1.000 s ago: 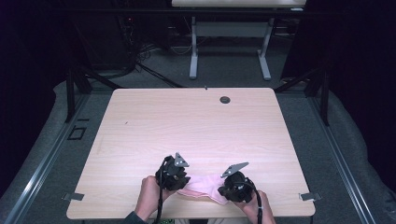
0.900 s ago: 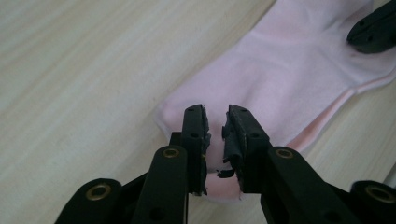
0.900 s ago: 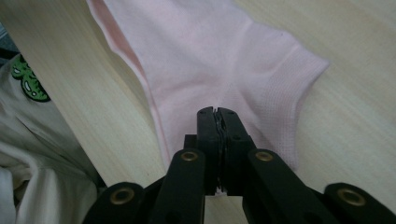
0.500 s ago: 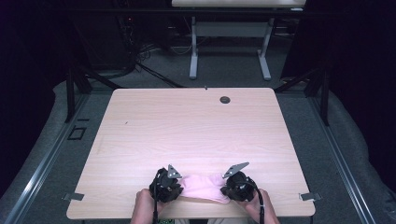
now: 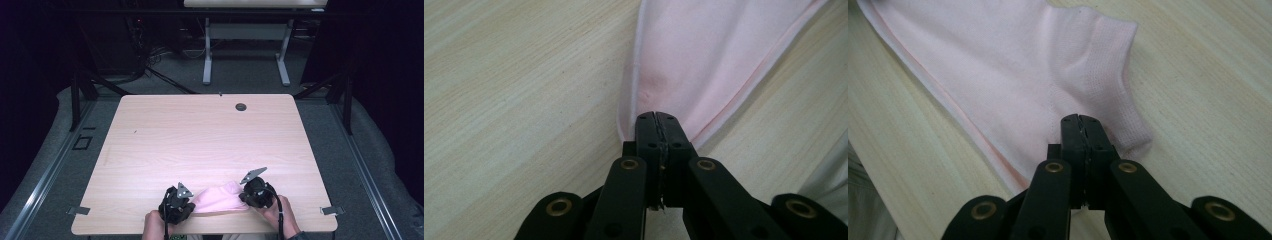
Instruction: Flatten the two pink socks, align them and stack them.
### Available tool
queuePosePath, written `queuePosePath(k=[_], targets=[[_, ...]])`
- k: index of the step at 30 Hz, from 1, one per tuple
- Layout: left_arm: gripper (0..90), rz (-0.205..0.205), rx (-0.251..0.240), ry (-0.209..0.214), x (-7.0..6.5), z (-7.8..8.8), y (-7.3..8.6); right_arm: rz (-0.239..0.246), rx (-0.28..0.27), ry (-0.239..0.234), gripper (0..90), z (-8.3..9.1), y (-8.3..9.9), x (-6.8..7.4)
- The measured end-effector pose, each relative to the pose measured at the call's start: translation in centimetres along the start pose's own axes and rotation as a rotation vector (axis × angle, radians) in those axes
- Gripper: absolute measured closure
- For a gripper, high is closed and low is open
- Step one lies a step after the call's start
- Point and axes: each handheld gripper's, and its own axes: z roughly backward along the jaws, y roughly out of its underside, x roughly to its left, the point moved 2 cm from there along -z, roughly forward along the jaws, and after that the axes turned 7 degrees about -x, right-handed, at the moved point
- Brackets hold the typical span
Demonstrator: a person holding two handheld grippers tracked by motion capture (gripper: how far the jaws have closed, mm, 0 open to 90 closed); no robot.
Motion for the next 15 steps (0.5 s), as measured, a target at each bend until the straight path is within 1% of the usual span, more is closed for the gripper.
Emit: queuePosePath(k=[1,2,3,4,5,6,7,8,9,10,11,12,13,14,15], targets=[[88.2,0.0,0.0,0.0,0.0,0.0,0.0,-0.002,-0.005,0.004,89.8,0.0,0.0,-0.1],[84.0,0.004,-0.006,0.011,0.0,0.0,-0.2,0.0,-0.006,0.002,89.7,0.0,0.0,-0.1],[79.7,0.004,-0.006,0.011,0.0,0.0,-0.2,0.0,-0.006,0.002,89.7,0.0,0.0,-0.1],[75.5,0.008,-0.014,0.015,0.0,0.0,-0.6,-0.009,-0.037,0.002,87.2,0.0,0.1,0.0],[70.1,0.008,-0.014,0.015,0.0,0.0,-0.6,-0.006,-0.047,0.006,84.9,0.1,0.2,0.0],[64.7,0.009,-0.033,0.012,0.1,0.4,-1.1,-0.015,-0.06,0.001,82.1,0.2,0.2,0.0],[63.0,0.009,-0.033,0.012,0.1,0.4,-1.1,-0.015,-0.06,0.001,82.1,0.2,0.2,0.0],[63.0,0.004,-0.046,0.013,0.2,0.7,-1.4,-0.025,-0.084,-0.004,79.2,0.5,0.3,0.1],[58.0,0.005,-0.063,0.025,0.2,1.1,-1.8,-0.033,-0.105,-0.007,73.6,0.8,0.3,0.1],[53.2,0.0,-0.075,0.022,0.2,1.5,-2.1,-0.045,-0.114,-0.011,68.1,1.3,0.2,0.0],[46.5,0.001,-0.085,0.024,0.3,1.7,-2.3,-0.055,-0.13,0.006,61.3,1.8,0.2,-0.1],[36.1,-0.004,-0.097,0.011,0.5,2.0,-2.4,-0.072,-0.152,0.014,49.4,2.5,0.1,-0.4],[32.7,0.004,-0.109,0.003,1.0,2.5,-2.6,-0.078,-0.165,0.024,43.6,2.8,0.1,-0.5],[28.4,0.004,-0.112,-0.005,1.4,2.7,-2.7,-0.092,-0.175,0.04,36.3,3.3,0.0,-0.7],[24.9,0.004,-0.114,-0.024,1.9,3.0,-2.7,-0.103,-0.192,0.055,30.5,3.6,0.0,-0.9]])
